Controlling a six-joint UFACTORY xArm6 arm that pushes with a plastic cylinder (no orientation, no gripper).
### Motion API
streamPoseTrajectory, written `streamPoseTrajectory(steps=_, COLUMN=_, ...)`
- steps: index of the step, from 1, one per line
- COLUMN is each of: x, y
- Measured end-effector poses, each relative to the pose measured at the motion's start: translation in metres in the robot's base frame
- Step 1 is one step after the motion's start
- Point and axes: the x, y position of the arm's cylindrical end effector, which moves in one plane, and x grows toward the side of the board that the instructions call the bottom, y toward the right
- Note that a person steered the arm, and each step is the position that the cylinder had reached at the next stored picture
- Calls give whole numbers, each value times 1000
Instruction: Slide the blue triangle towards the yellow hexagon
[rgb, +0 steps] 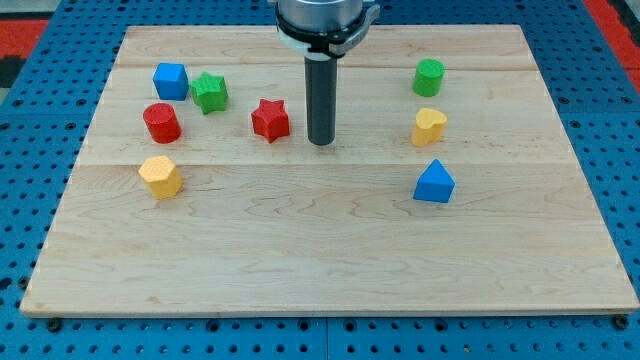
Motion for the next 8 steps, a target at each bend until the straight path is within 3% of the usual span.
streamPoseTrajectory(steps=2, x=-25, y=-77)
streamPoseTrajectory(steps=3, x=2, y=-26)
streamPoseTrajectory(steps=4, x=49, y=74)
streamPoseTrajectory(steps=6, x=141, y=110)
streamPoseTrajectory(steps=7, x=149, y=171)
streamPoseTrajectory(steps=8, x=124, y=221)
